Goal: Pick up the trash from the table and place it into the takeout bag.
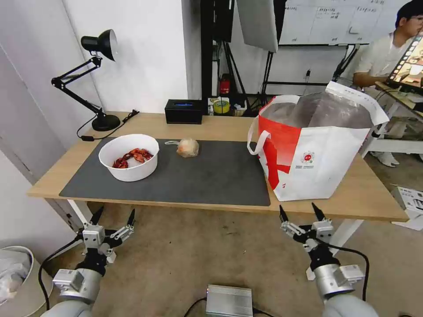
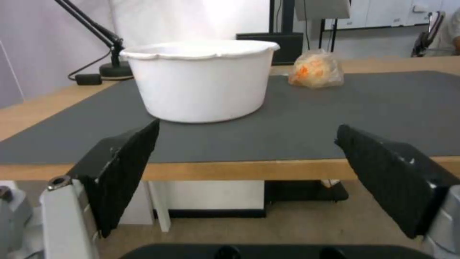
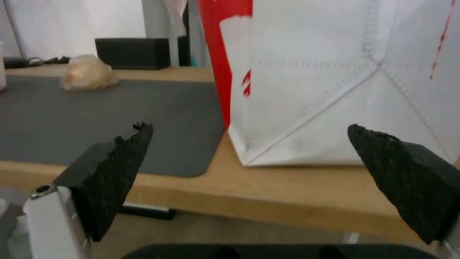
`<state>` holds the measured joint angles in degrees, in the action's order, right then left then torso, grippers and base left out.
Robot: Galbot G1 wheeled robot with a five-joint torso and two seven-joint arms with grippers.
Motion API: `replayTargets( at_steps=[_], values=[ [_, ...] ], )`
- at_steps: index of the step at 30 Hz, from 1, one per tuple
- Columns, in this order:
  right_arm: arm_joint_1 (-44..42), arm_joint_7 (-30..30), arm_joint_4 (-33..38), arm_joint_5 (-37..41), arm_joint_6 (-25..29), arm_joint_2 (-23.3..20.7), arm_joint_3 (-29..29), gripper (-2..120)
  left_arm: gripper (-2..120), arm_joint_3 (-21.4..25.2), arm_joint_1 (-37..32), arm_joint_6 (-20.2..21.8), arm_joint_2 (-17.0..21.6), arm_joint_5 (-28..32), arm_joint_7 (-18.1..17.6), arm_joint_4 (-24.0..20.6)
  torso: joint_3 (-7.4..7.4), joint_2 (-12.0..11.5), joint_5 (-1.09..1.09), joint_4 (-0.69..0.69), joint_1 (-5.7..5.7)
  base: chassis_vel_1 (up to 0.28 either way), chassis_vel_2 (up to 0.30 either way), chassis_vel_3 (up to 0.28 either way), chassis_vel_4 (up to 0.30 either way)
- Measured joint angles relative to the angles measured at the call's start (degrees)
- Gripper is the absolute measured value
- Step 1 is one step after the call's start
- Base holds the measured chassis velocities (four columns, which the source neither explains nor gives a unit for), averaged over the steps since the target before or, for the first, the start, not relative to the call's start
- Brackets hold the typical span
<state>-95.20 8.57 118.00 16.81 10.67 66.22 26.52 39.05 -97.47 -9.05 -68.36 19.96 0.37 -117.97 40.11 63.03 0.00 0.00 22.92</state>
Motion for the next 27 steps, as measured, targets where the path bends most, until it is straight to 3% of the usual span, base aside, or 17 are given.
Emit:
replayTargets(
  at_steps=[19, 27],
  values=[
    [1.56, 0.39, -1.32, 0.15, 0.57, -0.94, -5.58, 100, 100, 2.49, -0.91, 0.06, -0.99, -0.27, 0.11, 0.68, 0.00, 0.00, 0.01, -0.01, 0.01, 0.000, 0.000, 0.000, 0.000],
    [9.56, 0.86, -1.61, 5.97, 0.25, -5.20, -10.58, 100, 100, 3.85, -3.24, -0.87, -3.24, -1.93, 0.49, 0.02, 0.00, 0.00, 0.01, 0.00, 0.01, 0.000, 0.000, 0.000, 0.000]
  ],
)
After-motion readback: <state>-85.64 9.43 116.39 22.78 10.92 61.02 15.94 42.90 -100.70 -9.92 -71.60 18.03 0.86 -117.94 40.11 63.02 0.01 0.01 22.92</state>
